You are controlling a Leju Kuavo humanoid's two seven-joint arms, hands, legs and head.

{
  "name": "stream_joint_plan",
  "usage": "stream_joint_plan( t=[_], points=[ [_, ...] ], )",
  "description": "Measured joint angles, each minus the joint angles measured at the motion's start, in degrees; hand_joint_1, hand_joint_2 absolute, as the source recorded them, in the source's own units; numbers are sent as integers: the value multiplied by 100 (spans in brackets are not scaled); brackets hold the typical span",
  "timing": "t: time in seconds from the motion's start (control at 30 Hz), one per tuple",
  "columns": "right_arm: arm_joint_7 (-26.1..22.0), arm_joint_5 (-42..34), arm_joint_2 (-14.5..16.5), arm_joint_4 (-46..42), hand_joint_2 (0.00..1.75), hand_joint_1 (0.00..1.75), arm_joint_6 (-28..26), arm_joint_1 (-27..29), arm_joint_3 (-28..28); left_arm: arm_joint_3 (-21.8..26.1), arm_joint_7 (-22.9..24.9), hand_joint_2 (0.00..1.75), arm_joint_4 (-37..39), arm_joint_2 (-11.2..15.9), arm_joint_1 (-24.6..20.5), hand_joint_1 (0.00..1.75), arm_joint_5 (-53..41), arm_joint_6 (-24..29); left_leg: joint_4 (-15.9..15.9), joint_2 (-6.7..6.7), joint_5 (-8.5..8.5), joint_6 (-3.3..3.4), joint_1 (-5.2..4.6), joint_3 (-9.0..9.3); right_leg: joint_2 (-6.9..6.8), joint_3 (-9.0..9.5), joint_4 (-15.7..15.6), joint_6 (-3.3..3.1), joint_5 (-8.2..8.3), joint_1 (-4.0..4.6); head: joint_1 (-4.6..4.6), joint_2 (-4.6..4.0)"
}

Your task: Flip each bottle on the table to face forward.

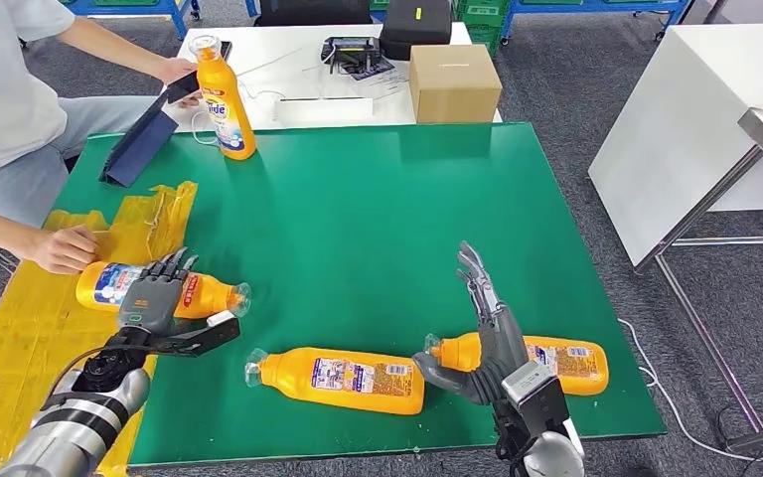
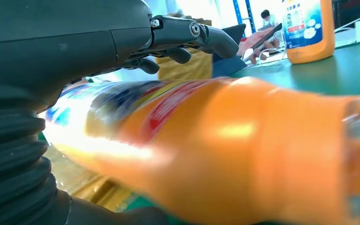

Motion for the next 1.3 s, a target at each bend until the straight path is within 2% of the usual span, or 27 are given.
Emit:
stream_joint_plan(
  t=[0.2,0.4,0.6,0.97,1.03,1.13,1.2,1.3],
  points=[
    [33,55,-1,15,175,0,0,37,-4,57,-249,175,-565,-42,381,0,556,261,1,3,-1,-1,0,-18,1,-25,0,0,0,0,-1,0],
    [45,91,-4,18,175,0,-49,138,-5,328,-716,175,-1312,-297,959,0,1340,1004,4,8,2,1,1,-63,6,-71,0,1,3,1,1,0],
    [47,96,-11,18,175,0,-61,181,-7,477,-781,175,-1706,-427,1194,0,1414,1052,6,9,2,1,1,-84,6,-91,0,2,3,1,0,0],
    [47,99,-19,18,175,0,-67,196,-7,578,-858,175,-1867,-491,1271,0,1526,1074,5,9,2,1,2,-94,6,-100,0,2,3,2,1,0],
    [47,144,-21,18,175,0,-112,200,-7,627,-1202,175,-1970,-541,1329,0,2068,1088,5,10,2,1,2,-94,7,-100,0,2,3,1,1,0],
    [57,446,-43,15,175,0,-354,234,-7,782,-2039,175,-2550,-706,1597,0,3501,924,6,12,1,2,1,-96,9,-101,0,2,3,1,0,0],
    [132,977,-78,9,175,0,-683,256,-7,878,-2391,175,-3090,-822,1824,0,4223,749,6,11,0,2,1,-100,9,-103,-1,2,3,0,1,0],
    [429,2273,-179,-20,175,0,-1278,263,11,1030,-2613,175,-3876,-1008,2135,0,4945,495,6,14,-3,4,0,-104,10,-108,-2,2,3,0,1,0]
  ],
)
